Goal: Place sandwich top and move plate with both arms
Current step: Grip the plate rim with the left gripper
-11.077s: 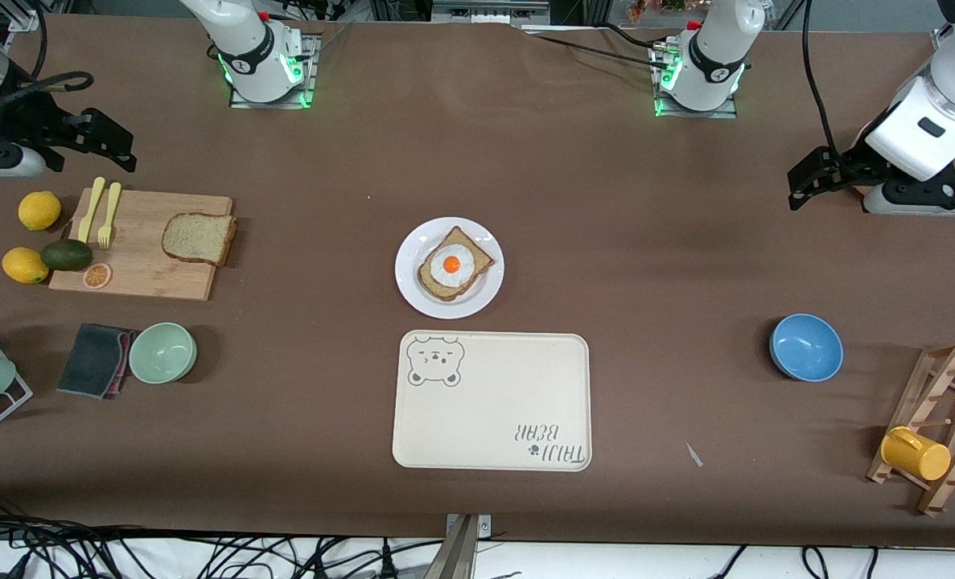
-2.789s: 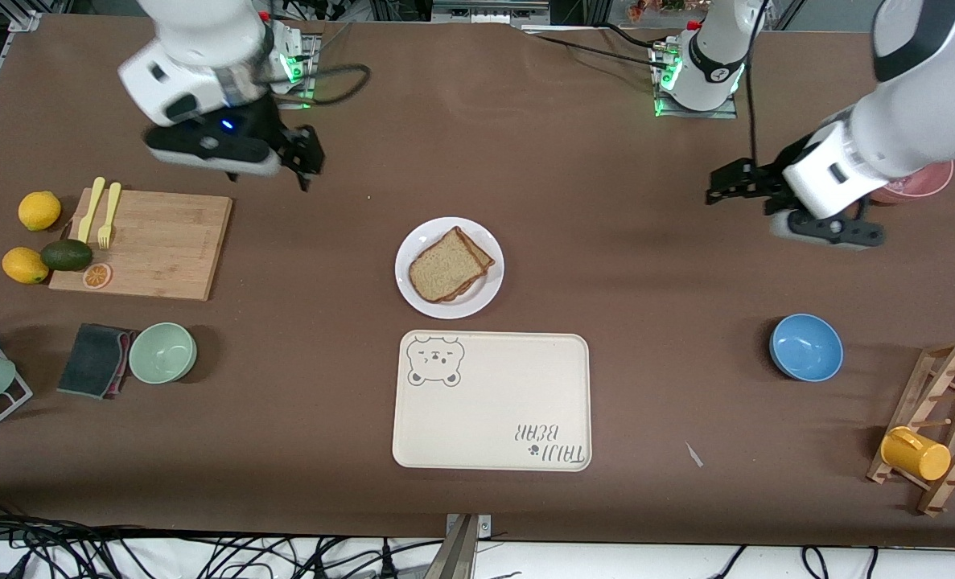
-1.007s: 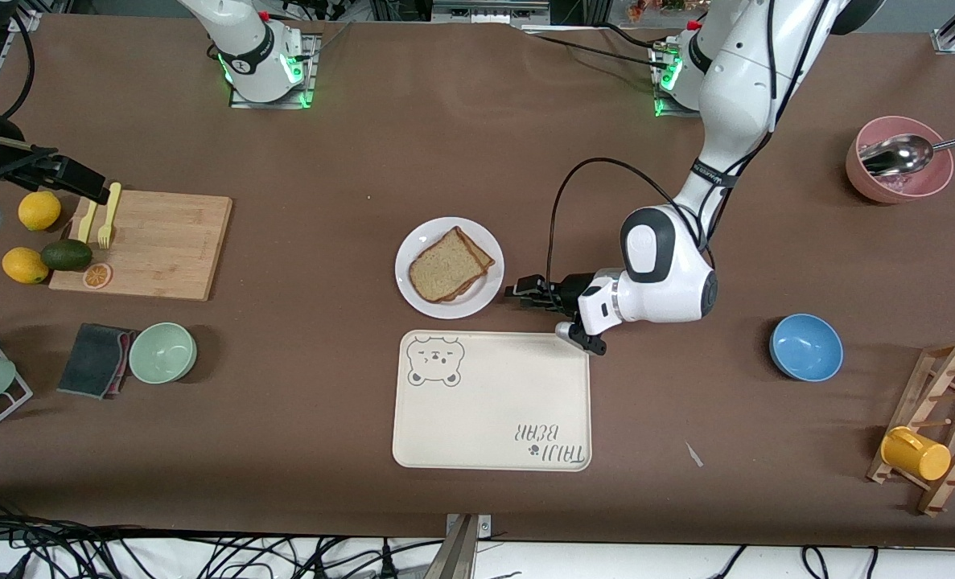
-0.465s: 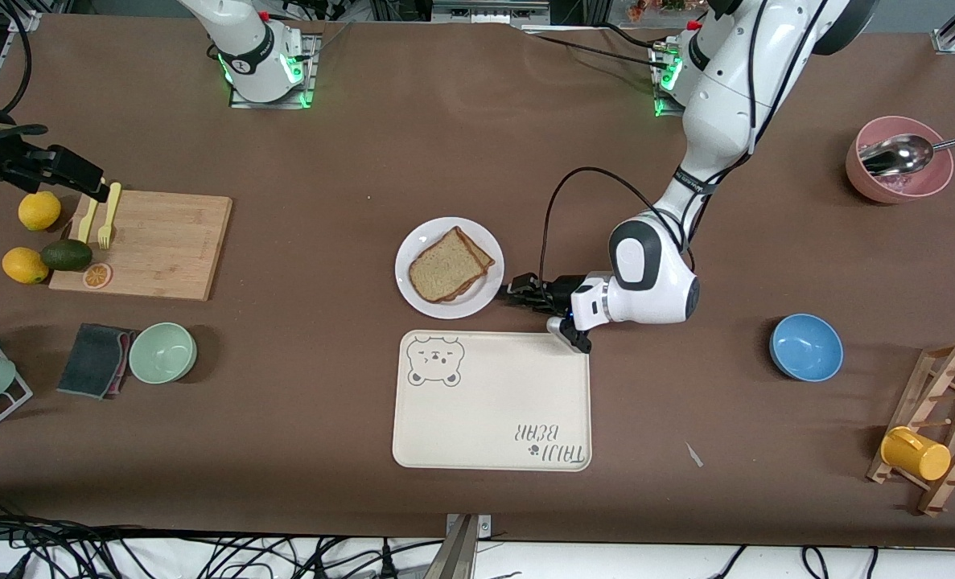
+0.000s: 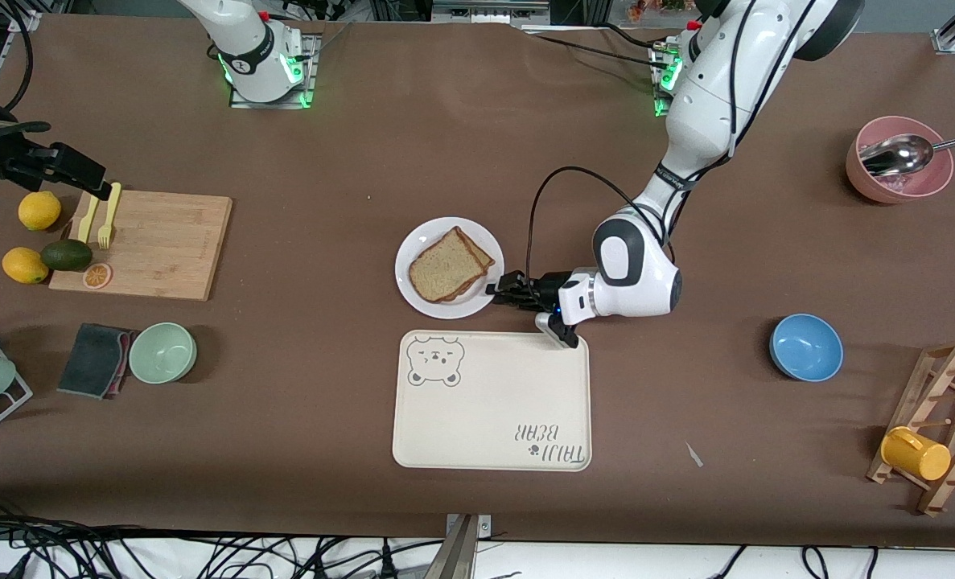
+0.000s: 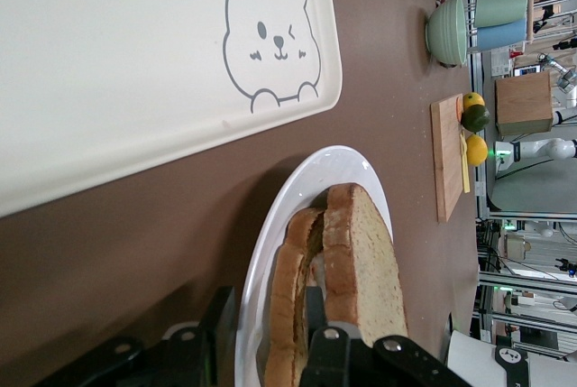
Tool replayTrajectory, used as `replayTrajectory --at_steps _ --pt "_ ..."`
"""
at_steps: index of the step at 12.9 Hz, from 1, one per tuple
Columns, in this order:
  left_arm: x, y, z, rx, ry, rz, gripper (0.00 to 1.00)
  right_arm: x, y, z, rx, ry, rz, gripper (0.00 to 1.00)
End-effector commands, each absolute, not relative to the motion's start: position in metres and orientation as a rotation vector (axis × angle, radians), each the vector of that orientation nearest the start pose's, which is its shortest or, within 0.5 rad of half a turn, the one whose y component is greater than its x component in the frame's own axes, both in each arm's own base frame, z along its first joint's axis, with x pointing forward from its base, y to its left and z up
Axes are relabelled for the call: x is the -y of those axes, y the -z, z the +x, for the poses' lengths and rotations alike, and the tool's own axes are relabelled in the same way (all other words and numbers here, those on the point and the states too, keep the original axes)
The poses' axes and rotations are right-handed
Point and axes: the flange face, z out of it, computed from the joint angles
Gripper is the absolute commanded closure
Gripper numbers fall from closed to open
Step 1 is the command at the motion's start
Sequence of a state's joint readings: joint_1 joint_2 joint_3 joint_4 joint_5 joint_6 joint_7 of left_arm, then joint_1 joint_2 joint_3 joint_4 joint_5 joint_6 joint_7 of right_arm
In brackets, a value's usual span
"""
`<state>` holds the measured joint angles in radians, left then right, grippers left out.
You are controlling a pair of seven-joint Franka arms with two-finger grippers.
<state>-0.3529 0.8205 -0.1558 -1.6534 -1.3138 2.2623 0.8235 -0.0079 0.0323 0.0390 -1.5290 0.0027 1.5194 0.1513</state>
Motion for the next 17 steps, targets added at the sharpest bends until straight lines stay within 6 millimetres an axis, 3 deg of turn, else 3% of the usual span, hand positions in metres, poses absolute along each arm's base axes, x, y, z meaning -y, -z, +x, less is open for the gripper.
replayTrajectory --at_steps 1,7,10,13,15,17 --pt "0.343 -0.133 0.580 0.280 0.007 2.101 0.65 -0.020 -0.628 0.553 -0.173 -0.073 -3.135 0.00" --pt "0.348 -0.120 0.572 0.303 0.001 2.117 0.66 -0.022 -0.629 0.554 -0.166 -0.066 -3.135 0.00" --pt "0.351 -0.121 0.571 0.310 0.002 2.114 0.85 -0.022 -0.629 0.554 -0.166 -0.063 -3.135 0.00" --pt "0.357 -0.119 0.567 0.332 0.006 2.112 0.89 -0.019 -0.630 0.554 -0.158 -0.063 -3.135 0.00" --pt "0.355 -0.117 0.564 0.330 0.013 2.114 1.00 -0.020 -0.631 0.553 -0.156 -0.061 -3.135 0.00" --pt "0.355 -0.119 0.565 0.331 0.012 2.111 1.00 -0.021 -0.631 0.553 -0.163 -0.063 -3.135 0.00"
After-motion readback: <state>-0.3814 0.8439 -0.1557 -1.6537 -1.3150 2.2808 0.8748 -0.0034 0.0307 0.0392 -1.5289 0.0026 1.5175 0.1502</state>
